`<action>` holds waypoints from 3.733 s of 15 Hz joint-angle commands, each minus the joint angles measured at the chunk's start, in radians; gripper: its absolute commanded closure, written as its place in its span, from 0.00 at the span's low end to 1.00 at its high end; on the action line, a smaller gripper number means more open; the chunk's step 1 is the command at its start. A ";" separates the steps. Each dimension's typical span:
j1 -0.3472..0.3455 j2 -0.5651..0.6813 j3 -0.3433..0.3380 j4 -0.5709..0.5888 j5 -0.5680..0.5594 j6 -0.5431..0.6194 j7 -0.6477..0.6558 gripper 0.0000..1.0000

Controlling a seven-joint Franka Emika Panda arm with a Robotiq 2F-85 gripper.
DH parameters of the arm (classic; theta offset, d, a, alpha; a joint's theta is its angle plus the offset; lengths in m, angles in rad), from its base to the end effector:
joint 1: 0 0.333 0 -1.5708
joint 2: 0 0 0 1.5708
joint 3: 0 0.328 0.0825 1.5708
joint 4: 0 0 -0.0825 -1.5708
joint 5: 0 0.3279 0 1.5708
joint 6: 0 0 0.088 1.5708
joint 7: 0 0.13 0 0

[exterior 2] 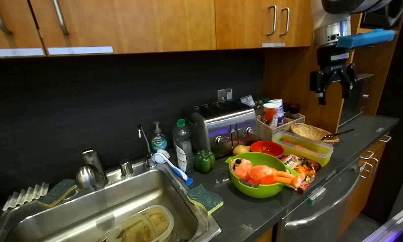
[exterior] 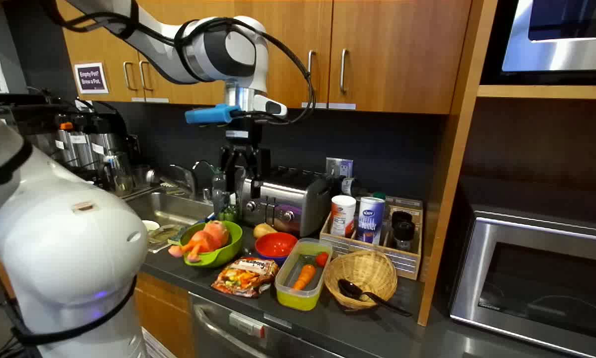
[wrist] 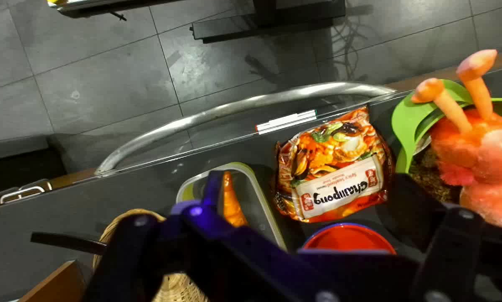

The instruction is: Put the carrot in the basket.

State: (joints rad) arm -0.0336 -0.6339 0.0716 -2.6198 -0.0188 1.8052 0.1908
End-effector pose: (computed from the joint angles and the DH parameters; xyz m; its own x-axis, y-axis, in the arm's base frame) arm 0.2687 0.0093 0.4454 0.9714 -0.1692 -0.1664 -0.1554 -0.9835 0.0928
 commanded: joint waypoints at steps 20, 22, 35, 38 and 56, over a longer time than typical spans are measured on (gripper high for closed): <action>0.052 0.026 -0.178 -0.027 0.212 0.125 -0.344 0.00; 0.051 0.060 -0.234 -0.017 0.223 0.128 -0.449 0.00; 0.033 0.386 -0.322 0.184 0.316 0.054 -0.755 0.00; 0.012 0.434 -0.315 0.233 0.309 0.066 -0.742 0.00; -0.051 0.344 -0.172 0.157 -0.060 0.298 -0.246 0.00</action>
State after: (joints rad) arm -0.0716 -0.2372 -0.1333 -2.4183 -0.0357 2.0993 -0.1312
